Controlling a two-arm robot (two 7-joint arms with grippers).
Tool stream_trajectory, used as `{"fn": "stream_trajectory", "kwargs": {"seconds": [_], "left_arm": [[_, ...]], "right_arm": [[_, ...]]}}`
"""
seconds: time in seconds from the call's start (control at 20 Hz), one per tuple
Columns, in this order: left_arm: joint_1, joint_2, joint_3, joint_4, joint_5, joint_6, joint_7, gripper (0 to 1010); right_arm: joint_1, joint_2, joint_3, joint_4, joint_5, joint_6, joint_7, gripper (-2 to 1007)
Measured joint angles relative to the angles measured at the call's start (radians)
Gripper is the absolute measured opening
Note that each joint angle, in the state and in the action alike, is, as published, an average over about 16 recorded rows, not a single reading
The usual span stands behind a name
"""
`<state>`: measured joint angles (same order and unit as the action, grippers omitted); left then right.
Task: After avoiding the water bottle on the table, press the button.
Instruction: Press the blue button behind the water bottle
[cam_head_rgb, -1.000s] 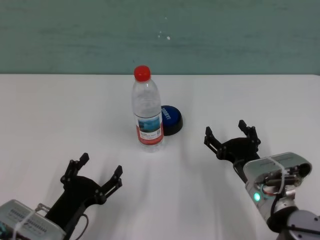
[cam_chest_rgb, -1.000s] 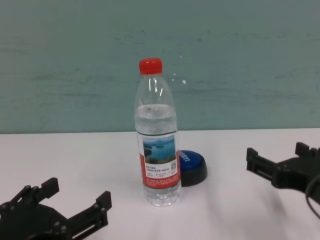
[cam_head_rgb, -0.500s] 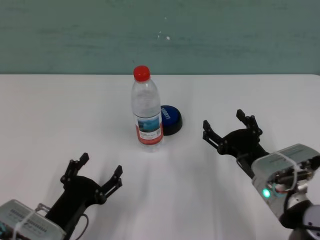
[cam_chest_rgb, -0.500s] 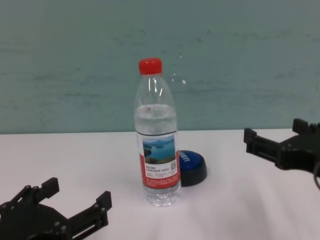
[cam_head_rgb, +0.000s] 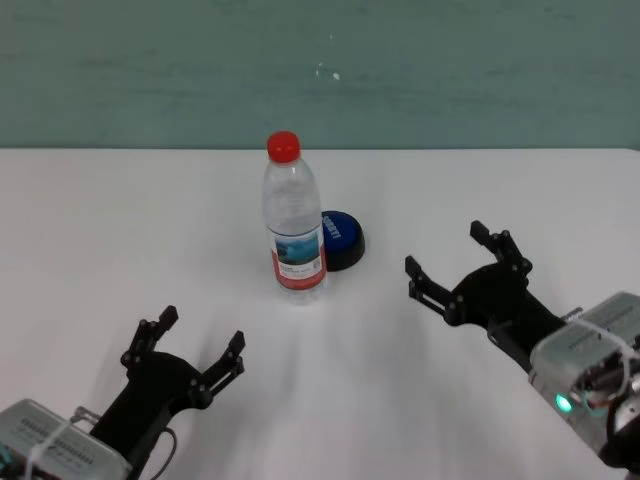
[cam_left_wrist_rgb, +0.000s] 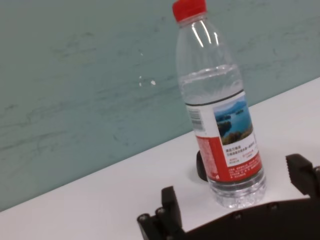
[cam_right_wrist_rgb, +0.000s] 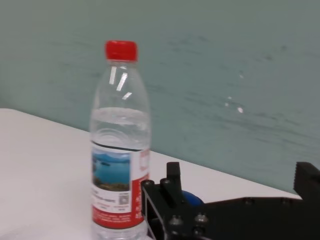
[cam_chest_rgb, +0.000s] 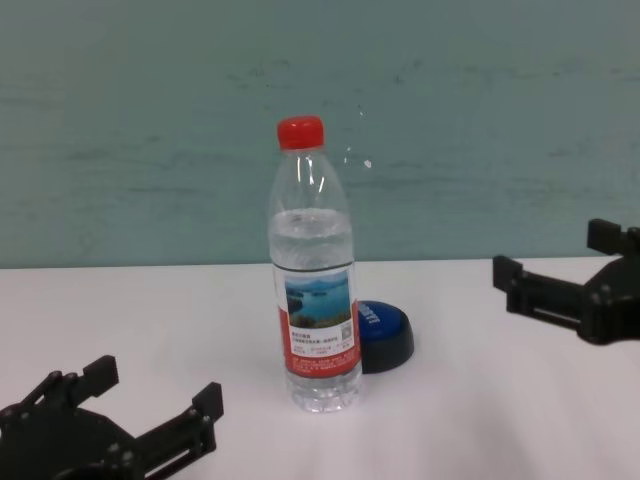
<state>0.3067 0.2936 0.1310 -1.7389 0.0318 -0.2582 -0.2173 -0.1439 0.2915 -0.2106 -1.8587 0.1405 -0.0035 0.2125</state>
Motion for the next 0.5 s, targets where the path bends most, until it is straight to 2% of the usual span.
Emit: {"fn": "stream_trajectory", "kwargs": {"seconds": [0.2,0.5], "left_arm": [[0.0,0.0,0.0,0.0,0.0,0.0,0.0,1000],[0.0,0.0,0.0,0.0,0.0,0.0,0.0,1000]], "right_arm": [[-0.016,0.021,-0.004,-0.014,0.008,-0.016,0.042,1004],[-0.025,0.035,-0.023,-0.003,0.033,-0.051,0.087,1004]]}}
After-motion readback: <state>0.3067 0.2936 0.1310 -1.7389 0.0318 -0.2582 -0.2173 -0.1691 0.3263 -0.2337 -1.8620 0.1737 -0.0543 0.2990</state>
